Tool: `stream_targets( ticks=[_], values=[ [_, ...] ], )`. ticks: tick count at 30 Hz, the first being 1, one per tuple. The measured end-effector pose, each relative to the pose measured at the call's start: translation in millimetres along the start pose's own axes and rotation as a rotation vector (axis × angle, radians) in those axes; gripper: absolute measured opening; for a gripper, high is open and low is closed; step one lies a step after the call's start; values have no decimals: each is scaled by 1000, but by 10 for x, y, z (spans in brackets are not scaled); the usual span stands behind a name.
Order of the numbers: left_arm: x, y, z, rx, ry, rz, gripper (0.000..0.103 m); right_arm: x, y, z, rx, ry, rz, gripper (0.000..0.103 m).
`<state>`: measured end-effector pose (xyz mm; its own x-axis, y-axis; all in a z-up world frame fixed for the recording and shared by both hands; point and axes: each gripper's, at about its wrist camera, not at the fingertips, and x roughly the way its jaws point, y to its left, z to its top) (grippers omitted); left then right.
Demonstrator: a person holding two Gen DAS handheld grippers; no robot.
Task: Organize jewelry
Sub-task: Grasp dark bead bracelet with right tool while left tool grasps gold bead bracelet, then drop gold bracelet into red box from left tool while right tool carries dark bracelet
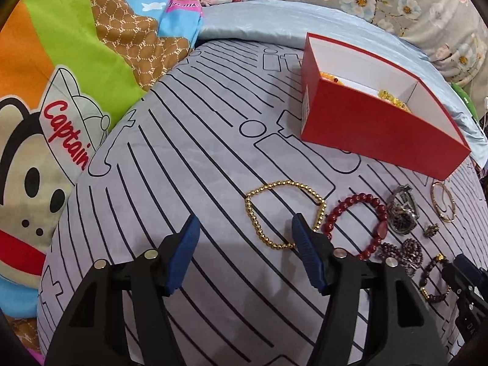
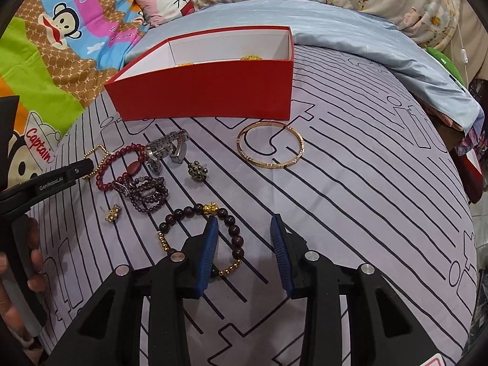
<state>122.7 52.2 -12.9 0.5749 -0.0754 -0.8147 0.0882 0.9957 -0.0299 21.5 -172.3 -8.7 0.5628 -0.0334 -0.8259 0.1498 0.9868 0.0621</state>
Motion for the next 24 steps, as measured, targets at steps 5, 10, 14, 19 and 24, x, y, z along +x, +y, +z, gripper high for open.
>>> stream_targets(
  ticks=[5, 10, 14, 19, 24],
  values=[
    [13, -53, -7, 25, -26, 18, 45, 29, 26, 10, -22, -11, -17, 26],
    [2, -79, 3, 31, -32, 12, 23, 42, 26, 17, -22, -14, -16, 13],
    [-16, -72, 14, 22, -22, -11, 6, 44, 17, 34, -12, -4, 1, 8],
    [-74, -97, 5, 23, -18, -16, 4, 12, -1, 40, 15, 3, 25, 8],
    [-229, -154, 20, 34, -31, -27, 4, -133, -19, 74, 23, -28, 34, 8]
  ],
)
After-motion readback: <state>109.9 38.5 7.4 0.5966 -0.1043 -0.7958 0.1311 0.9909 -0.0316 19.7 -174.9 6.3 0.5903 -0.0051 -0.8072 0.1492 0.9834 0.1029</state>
